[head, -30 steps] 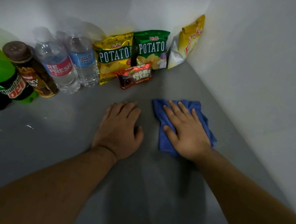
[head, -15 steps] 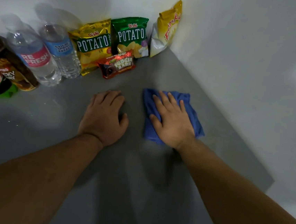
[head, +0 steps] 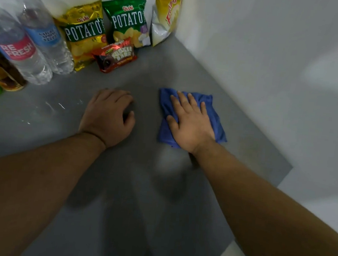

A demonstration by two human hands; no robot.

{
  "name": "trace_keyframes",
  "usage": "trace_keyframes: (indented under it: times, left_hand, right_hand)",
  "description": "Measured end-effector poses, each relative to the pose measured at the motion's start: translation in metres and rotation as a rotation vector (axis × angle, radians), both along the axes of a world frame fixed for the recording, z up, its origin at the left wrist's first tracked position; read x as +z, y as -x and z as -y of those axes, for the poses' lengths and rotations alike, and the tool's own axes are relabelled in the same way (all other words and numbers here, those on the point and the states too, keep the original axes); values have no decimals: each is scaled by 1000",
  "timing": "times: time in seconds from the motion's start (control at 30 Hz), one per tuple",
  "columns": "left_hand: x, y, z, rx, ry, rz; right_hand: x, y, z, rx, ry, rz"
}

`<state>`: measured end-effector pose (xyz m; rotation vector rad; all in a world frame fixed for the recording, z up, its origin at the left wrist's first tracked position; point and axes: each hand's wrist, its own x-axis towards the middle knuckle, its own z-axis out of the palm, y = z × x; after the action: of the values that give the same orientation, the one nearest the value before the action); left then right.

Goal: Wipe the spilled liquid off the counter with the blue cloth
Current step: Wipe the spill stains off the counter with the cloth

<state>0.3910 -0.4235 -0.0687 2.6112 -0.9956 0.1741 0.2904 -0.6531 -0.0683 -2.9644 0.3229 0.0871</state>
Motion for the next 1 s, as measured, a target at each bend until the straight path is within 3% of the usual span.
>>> trace_keyframes:
  times: [0.2,0.47,0.77,0.87,1.0]
  left_hand:
    - [6,37,12,-51,5,-31]
    - [-8,113,25,-65,62,-88]
    - [-11,117,26,-70,37,-34]
    - [-8,118,27,-67,25,-39]
    - [-7,119,28,-69,14,-23]
  right_hand:
    - [-2,86,6,84,-43,48]
    - [-1,63,19,-186,-25,1]
    - [5,195,-22,47,-55,-47]
    - [6,192,-1,40,-39,-60]
    - [0,145,-6,-182,6,-40]
